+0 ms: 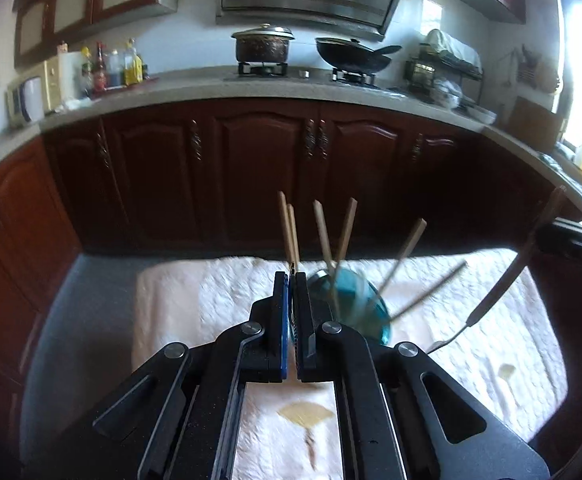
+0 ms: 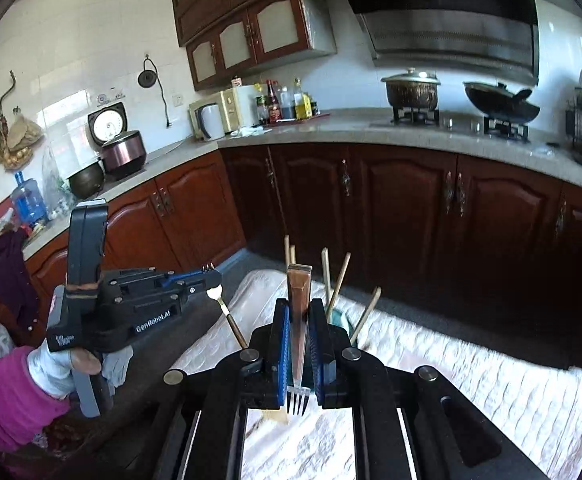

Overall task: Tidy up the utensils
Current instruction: 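Lift both forks and carry them over the floral holder, then lower both forks into the holder and open both tools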

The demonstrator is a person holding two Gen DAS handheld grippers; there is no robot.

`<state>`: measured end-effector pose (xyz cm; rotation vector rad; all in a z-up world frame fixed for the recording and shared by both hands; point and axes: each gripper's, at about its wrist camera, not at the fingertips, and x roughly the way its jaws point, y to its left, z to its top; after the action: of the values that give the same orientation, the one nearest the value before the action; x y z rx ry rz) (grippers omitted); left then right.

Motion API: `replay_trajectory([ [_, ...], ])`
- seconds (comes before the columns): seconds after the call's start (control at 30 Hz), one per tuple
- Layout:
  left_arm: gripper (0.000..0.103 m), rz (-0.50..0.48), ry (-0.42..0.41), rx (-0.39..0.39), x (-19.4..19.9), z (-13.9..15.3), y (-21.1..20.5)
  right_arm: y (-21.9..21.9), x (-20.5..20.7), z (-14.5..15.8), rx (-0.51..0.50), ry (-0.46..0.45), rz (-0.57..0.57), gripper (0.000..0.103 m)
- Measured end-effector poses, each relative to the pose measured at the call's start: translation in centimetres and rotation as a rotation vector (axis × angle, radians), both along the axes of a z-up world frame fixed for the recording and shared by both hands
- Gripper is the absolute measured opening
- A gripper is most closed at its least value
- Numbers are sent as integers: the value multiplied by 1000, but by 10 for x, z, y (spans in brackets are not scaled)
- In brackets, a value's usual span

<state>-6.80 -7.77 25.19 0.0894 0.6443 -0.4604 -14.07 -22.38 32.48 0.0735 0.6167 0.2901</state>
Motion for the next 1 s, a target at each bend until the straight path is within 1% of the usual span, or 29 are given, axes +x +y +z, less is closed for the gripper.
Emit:
replay_trajectory([
  [0.13,1,35,-34,45,18,-5,-9,7,20,-3,-6,5,-16,9],
  [0.37,1,65,-56,111,39,-24,-27,17,45,-24,-22,26,-44,9],
  [0.47,1,63,-38,130,45,-37,-34,17,53,-38,-33,40,-65,9],
  [0.63,1,59,-19,150,51,-51,-43,17,64,-56,-16,80,-63,9],
  [1.0,1,43,40,190,59,-83,-58,7,70,-94,11,161,-67,9],
])
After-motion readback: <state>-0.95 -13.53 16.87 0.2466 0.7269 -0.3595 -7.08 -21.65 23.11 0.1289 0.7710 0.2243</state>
